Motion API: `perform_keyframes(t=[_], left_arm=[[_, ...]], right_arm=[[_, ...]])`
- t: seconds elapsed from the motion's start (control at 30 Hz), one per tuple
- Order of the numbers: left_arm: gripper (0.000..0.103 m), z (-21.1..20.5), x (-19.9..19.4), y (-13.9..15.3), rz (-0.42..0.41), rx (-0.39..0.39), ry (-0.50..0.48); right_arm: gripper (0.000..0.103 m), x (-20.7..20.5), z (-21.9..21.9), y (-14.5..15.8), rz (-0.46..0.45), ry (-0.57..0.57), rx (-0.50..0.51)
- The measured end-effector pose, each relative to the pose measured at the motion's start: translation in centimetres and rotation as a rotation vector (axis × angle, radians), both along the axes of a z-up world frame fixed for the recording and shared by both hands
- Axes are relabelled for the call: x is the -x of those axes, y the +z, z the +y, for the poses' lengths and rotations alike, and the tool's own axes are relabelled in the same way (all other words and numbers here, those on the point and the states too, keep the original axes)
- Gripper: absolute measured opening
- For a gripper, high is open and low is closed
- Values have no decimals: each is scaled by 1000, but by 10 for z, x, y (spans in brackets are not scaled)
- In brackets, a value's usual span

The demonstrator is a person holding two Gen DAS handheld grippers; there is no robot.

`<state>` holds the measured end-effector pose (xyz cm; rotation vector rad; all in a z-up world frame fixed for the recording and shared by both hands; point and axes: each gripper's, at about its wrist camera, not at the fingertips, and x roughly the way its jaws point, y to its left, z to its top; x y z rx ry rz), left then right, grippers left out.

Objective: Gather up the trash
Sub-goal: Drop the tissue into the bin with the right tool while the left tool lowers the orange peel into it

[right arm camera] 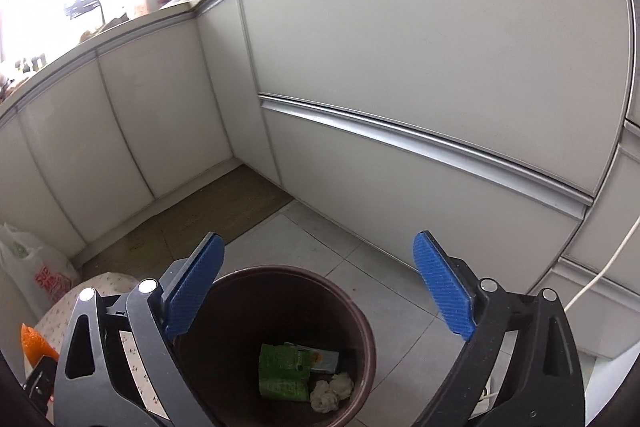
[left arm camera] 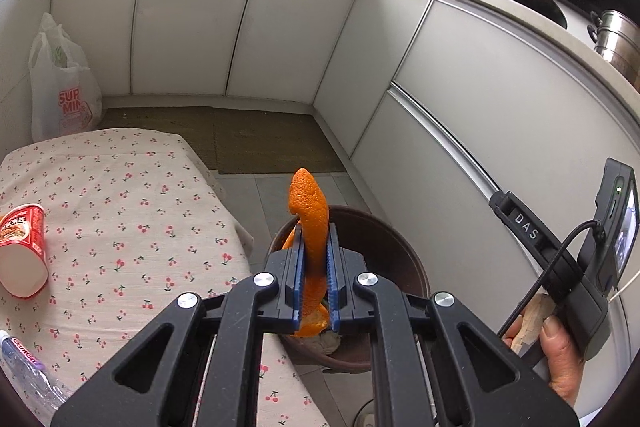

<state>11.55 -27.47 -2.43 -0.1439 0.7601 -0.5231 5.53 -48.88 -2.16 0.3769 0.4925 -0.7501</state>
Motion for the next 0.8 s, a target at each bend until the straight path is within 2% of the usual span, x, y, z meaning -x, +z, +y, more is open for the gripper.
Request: perform_keyframes(t=[0.27,0.47,0.63,0.7,0.8], left_arm=[[10,-42,-7,-5,13,-19,-57],[11,-75,-12,-14,38,-40,-99],[13,-86,-21,-24,90,-24,-93],[16,-86,-23,-26,94,-28,-83],[33,-80,-23,-26,96,-25,-69]], right_arm=[[95,21,-30,-7,-18,-73,-81],[95,23,-35,-9,-10,-92,-79],[95,24,-39,-10,1,-97,-87],[95,24,-39,-11,7,-97,-86],[95,21,-36,-10,18,-86,-75]])
